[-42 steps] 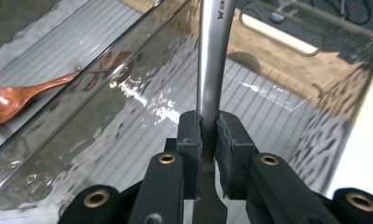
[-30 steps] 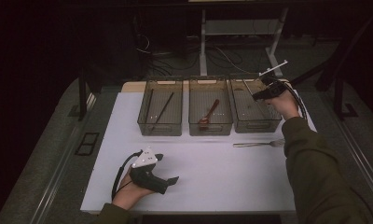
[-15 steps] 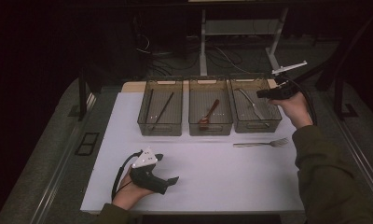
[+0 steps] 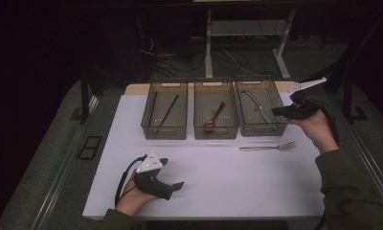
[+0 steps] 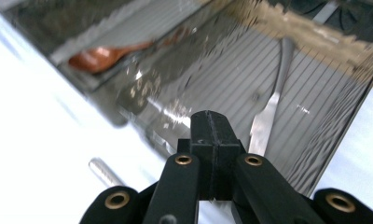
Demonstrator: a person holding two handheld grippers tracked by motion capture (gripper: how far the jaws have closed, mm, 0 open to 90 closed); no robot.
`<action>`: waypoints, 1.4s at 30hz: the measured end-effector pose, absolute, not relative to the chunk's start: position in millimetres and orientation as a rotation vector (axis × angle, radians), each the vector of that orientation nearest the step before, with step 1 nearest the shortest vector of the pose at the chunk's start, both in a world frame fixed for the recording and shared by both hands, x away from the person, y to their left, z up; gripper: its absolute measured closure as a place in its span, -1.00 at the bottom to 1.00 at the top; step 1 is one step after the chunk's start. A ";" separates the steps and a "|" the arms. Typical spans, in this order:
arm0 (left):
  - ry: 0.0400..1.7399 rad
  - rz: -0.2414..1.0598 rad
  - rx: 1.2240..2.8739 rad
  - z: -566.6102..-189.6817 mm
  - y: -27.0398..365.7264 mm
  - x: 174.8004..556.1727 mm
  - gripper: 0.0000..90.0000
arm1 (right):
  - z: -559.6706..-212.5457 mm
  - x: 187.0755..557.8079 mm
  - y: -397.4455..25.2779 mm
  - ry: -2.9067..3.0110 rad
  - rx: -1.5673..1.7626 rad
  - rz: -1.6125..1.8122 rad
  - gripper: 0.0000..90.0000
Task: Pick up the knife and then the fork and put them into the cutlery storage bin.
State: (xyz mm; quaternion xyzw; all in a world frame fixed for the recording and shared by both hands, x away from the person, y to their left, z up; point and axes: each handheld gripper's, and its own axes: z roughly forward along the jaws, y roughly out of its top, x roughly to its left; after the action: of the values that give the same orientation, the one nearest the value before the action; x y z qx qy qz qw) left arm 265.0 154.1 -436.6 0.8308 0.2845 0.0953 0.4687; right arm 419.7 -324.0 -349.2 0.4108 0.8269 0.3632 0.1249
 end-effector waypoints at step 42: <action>0.701 0.229 2.046 -438.6 153.7 265.8 -1.00 | -433.5 396.6 -321.8 2.685 1.198 0.738 0.98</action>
State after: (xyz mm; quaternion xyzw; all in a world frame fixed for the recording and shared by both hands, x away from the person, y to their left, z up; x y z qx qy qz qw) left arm 265.8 153.7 -438.6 0.8330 0.2855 0.0931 0.4647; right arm 396.6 -321.8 -433.5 0.3947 0.8844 0.2430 0.0550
